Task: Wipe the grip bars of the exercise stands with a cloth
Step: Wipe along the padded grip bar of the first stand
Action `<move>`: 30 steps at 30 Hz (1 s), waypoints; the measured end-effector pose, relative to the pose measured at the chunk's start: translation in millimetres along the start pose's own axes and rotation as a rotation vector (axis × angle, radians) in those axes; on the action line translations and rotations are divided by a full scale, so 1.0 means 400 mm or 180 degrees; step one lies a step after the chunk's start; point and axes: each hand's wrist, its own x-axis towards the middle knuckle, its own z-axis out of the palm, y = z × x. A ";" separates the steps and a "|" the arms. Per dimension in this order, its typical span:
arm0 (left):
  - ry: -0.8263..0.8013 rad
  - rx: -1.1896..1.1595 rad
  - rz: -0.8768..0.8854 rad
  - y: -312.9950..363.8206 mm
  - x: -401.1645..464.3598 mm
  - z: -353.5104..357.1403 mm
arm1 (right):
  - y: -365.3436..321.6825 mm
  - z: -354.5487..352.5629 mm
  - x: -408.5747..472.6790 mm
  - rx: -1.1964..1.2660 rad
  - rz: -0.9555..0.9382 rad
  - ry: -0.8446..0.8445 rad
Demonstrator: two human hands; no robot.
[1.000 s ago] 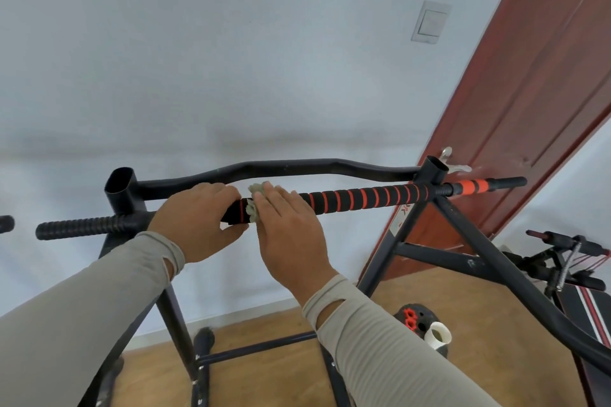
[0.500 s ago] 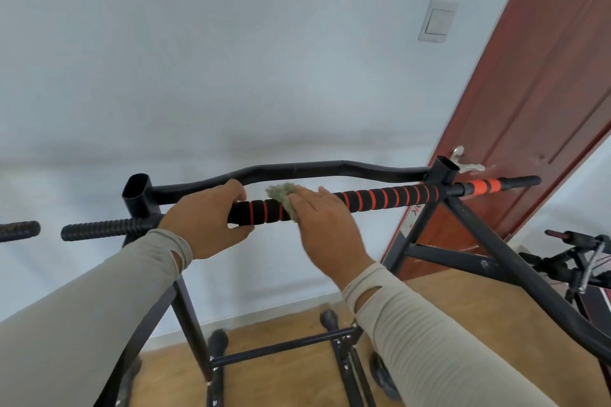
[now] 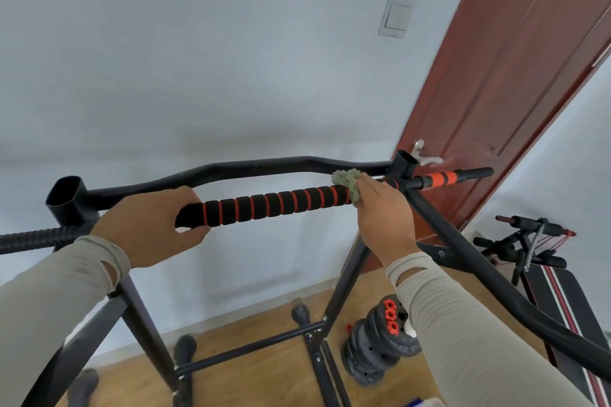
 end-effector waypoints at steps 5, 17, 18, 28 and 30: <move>-0.0040 0.0015 0.0021 -0.003 0.001 0.002 | 0.077 -0.020 0.006 -0.0100 0.0460 0.0026; -0.0476 0.0371 -0.0007 0.007 0.028 -0.016 | 0.019 -0.005 -0.027 0.0379 0.0567 0.0242; -0.0484 0.0393 -0.0003 0.009 0.029 -0.017 | -0.014 0.003 -0.032 0.0426 0.0573 0.0281; 0.0021 -0.0159 0.0041 0.015 -0.013 0.012 | -0.422 0.029 -0.072 0.1210 -0.0368 0.0491; 0.0025 -0.0251 0.0038 0.004 -0.013 0.010 | -0.506 0.049 -0.087 0.1265 -0.0444 0.0467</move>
